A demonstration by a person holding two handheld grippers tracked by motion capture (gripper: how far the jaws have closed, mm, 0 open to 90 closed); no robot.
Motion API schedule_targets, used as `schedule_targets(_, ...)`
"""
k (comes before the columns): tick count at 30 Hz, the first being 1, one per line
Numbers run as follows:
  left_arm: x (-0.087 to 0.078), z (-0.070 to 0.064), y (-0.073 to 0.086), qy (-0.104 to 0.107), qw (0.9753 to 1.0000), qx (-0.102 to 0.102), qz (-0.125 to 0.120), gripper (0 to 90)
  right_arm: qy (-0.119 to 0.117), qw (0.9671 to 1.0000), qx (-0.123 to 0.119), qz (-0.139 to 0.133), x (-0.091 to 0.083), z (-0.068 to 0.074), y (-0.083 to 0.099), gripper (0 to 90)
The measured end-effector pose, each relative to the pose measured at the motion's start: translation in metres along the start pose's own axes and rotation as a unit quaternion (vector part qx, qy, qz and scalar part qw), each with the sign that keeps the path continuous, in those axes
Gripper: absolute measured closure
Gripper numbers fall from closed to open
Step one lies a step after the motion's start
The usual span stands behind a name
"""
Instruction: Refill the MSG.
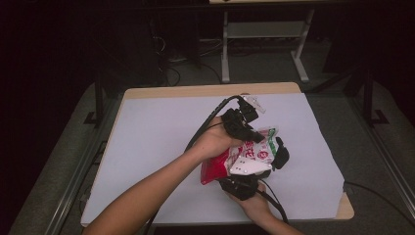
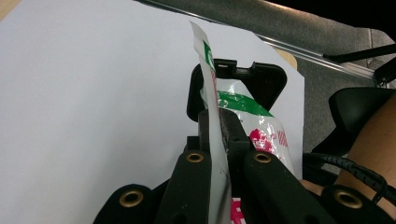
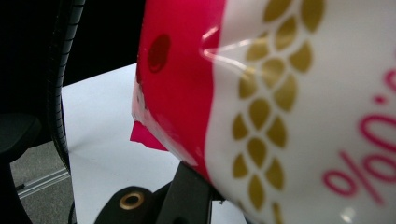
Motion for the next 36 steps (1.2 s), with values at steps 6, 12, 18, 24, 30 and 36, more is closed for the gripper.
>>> schedule_targets(6, 0.0009, 0.0001, -0.0001, -0.002, 1.0, 0.001, 0.0, 90.0, -0.001, 1.0, 0.0, -0.001, 0.0002, 0.0004, 0.0002, 90.0)
schedule_targets(12, -0.0003, 0.0004, -0.0006, -0.002, 1.0, 0.001, -0.003, 90.0, 0.0, 1.0, -0.002, -0.002, -0.0002, 0.0002, -0.0004, 90.0)
schedule_targets(18, -0.0006, -0.0001, -0.0013, 0.002, 1.0, -0.005, -0.009, 90.0, -0.002, 1.0, -0.004, -0.002, 0.0001, 0.0007, -0.0004, 90.0)
schedule_targets(24, -0.0006, -0.0001, -0.0013, 0.001, 1.0, -0.005, -0.008, 90.0, -0.003, 1.0, -0.006, -0.002, 0.0005, 0.0019, -0.0005, 90.0)
schedule_targets(30, -0.0024, -0.0003, -0.0019, -0.004, 0.9999, -0.005, -0.011, 90.0, -0.004, 1.0, -0.005, -0.005, 0.0007, 0.0021, -0.0012, 90.0)
schedule_targets(36, -0.0034, -0.0012, -0.0017, -0.006, 0.9998, -0.007, -0.015, 90.0, -0.005, 0.9999, -0.005, -0.008, 0.0011, 0.0028, -0.0021, 90.0)
Point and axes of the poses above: each handheld gripper's, and its own axes: x roughly forward along the jaws, y roughly out of its underside, z roughly to its left, the point moved 4 cm from there along x, roughly forward along the jaws, and after that the axes turned 4 degrees about -x, right-handed, at the moved point
